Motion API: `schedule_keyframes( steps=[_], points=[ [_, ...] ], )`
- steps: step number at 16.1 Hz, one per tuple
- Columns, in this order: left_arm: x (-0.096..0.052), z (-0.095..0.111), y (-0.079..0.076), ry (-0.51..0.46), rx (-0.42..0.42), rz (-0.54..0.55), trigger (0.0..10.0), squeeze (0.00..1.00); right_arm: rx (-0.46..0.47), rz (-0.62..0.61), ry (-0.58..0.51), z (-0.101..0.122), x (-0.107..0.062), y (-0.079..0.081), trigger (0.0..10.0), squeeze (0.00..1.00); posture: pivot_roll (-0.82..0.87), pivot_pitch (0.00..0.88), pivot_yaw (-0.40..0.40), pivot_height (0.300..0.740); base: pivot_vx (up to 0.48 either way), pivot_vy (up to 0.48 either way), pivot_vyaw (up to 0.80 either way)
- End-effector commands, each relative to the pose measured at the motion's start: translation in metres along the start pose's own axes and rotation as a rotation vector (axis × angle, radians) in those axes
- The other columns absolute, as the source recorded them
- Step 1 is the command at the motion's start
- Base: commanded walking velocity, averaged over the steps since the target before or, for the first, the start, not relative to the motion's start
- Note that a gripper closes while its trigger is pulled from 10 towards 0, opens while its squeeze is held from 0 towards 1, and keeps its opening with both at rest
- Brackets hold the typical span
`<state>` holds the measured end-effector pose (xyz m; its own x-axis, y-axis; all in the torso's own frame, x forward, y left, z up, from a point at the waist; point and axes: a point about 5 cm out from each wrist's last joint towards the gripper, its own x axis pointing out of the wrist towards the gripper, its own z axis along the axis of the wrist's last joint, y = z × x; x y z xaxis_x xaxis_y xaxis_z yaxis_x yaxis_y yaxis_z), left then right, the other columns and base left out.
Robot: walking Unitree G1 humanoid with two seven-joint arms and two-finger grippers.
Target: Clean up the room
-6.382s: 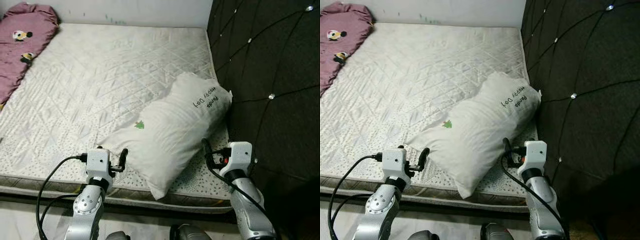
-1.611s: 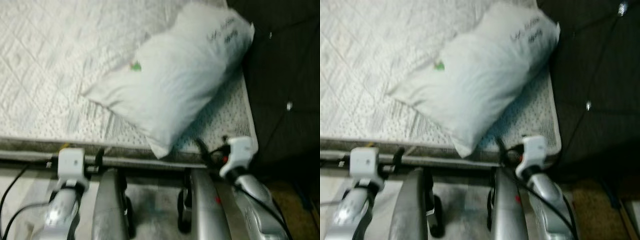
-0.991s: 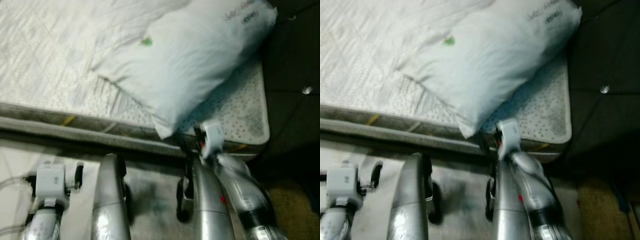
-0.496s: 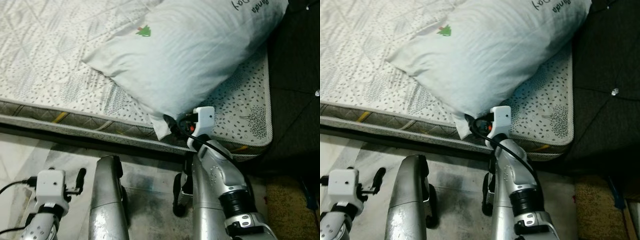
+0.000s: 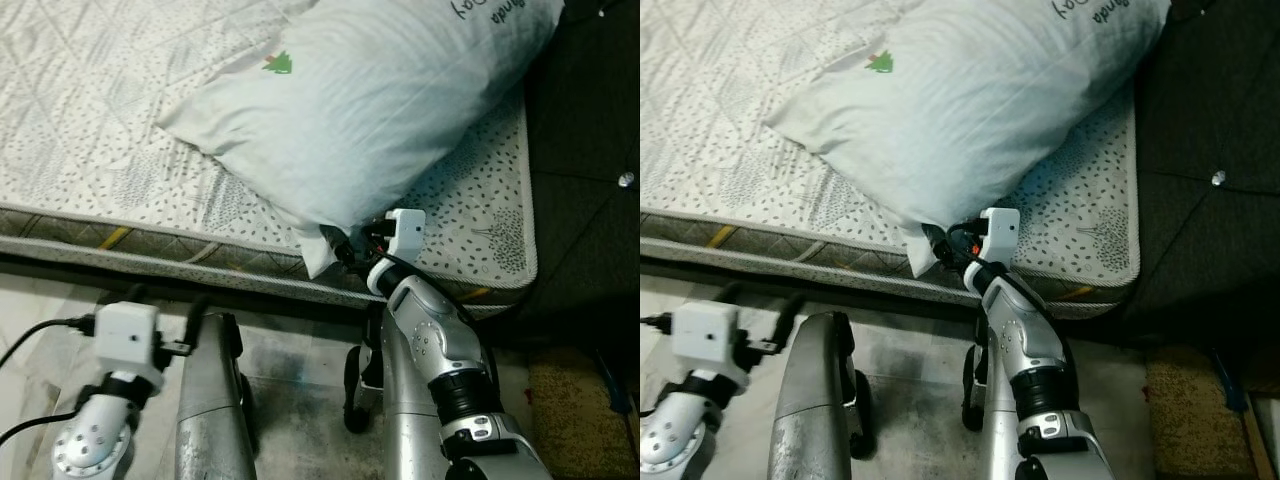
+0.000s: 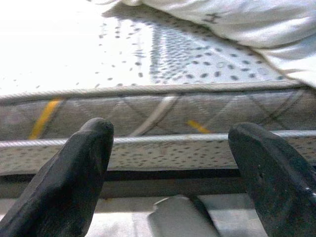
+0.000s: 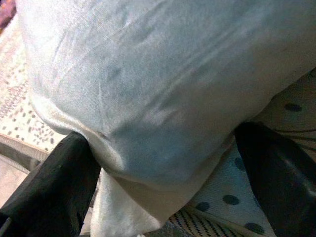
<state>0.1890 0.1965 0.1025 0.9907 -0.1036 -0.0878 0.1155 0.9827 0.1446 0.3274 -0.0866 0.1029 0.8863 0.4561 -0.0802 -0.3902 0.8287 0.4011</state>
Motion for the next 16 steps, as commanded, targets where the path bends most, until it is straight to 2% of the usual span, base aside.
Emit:
schedule_keyframes(
  steps=[1,2,4,8,16],
  points=[
    [-0.005,-0.002,-0.001,0.028,-0.007,0.001,10.0,0.00,0.038,0.018,0.018,-0.006,0.000,0.003,2.3,0.00,0.15,0.336,-0.003,0.552,0.000,0.000,0.00],
    [-0.005,0.000,-0.003,0.032,-0.007,0.000,10.0,0.00,0.058,0.027,0.016,-0.006,0.001,0.006,0.0,0.00,0.15,0.334,-0.003,0.552,0.000,0.000,0.00],
    [-0.005,0.005,-0.005,0.037,-0.009,-0.003,10.0,0.00,0.094,0.016,0.017,-0.007,0.002,0.005,0.0,0.00,0.15,0.333,-0.001,0.552,0.000,0.000,0.00],
    [-0.005,0.011,-0.007,0.041,-0.011,0.003,10.0,0.00,0.151,-0.068,-0.015,-0.004,0.002,-0.005,0.0,0.00,0.15,0.332,0.001,0.552,0.000,0.000,0.00],
    [-0.004,0.016,-0.010,0.049,-0.021,0.006,10.0,0.00,0.176,-0.153,-0.090,0.008,0.002,-0.018,0.0,0.00,0.14,0.329,0.005,0.552,0.000,0.000,0.00]
  ],
)
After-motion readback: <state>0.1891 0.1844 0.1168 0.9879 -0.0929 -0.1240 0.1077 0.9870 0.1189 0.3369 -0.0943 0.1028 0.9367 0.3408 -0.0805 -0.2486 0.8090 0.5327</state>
